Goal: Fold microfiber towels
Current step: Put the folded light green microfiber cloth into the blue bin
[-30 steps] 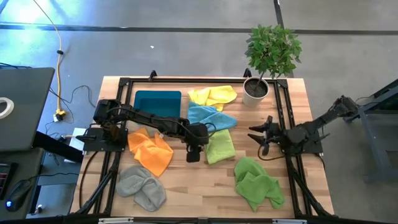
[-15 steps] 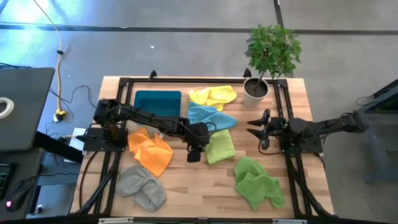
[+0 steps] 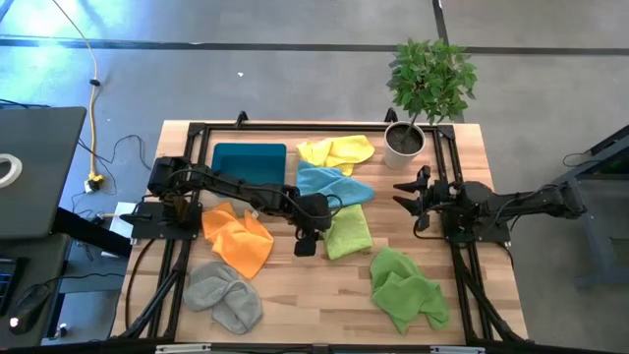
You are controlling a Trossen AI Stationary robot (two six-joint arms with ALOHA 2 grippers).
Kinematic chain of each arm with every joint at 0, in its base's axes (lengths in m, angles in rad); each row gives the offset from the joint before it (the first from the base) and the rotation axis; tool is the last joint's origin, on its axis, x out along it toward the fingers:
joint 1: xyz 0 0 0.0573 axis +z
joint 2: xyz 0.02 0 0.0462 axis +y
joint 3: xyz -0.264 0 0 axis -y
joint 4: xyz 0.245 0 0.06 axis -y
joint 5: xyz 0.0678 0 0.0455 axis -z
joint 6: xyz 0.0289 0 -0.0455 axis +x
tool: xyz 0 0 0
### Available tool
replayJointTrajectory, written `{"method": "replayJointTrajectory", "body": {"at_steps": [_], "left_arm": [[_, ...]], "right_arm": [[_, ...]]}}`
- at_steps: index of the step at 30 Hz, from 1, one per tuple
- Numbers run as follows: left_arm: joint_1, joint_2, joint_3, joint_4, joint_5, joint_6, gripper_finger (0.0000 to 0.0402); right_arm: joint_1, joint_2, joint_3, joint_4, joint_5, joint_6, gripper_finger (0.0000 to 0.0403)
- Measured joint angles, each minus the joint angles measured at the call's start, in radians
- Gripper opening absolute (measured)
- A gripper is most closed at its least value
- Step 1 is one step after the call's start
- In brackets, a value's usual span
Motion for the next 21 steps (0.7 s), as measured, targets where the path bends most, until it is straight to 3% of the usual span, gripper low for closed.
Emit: {"method": "replayJointTrajectory", "body": {"at_steps": [21], "left_arm": [[-0.001, 0.000, 0.000, -0.008, -0.003, 0.069, 0.0117]], "right_arm": [[-0.003, 0.001, -0.001, -0.089, 0.001, 0.009, 0.0149]]}}
